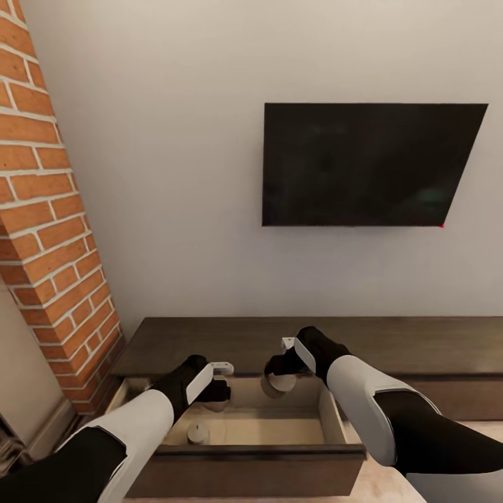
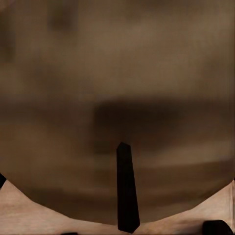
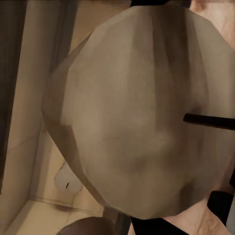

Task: Place each of the two pumpkins and all three candles from the living room inside a cabinet in the living room (use any cabinet), then make sure every cabinet is closed, and position the cauldron so it is next to a table in the living room.

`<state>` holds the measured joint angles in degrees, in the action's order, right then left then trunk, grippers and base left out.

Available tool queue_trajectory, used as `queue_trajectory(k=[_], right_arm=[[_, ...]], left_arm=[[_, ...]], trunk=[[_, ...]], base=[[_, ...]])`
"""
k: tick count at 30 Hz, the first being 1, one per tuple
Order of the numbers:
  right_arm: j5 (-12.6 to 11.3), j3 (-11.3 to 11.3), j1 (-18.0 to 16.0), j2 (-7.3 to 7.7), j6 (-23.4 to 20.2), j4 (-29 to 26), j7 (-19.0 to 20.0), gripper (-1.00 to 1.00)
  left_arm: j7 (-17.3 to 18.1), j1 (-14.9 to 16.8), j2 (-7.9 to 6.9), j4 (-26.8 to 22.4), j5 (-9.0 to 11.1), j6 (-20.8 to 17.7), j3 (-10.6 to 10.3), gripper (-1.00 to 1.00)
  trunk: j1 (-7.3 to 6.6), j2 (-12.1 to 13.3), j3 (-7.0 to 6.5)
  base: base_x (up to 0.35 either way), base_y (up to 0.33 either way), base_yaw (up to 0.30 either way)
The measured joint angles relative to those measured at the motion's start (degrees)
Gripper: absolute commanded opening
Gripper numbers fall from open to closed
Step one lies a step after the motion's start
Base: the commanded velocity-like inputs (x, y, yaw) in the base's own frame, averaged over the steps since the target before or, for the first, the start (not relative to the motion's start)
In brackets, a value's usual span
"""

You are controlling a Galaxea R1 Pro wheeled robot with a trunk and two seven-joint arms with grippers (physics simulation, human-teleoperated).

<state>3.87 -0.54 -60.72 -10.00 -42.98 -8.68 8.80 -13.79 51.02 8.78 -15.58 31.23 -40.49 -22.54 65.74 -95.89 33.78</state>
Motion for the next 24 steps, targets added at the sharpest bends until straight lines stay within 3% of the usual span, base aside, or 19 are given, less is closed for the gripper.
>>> queue_trajectory(k=[6,24], right_arm=[[0.1,0.1,0.0,0.0,-0.1,0.0,0.0,-1.0],[0.0,0.0,0.0,0.0,-0.8,0.1,0.1,-1.0]], left_arm=[[0.0,0.0,0.46,0.0,-0.1,0.0,0.1,-1.0],[0.1,0.0,0.73,1.6,-0.2,-0.3,0.0,-1.0]], trunk=[[0.01,0.0,0.0],[0.03,0.0,0.62]], base=[[0.197,-0.176,0.0],[0.01,-0.009,0.0]])
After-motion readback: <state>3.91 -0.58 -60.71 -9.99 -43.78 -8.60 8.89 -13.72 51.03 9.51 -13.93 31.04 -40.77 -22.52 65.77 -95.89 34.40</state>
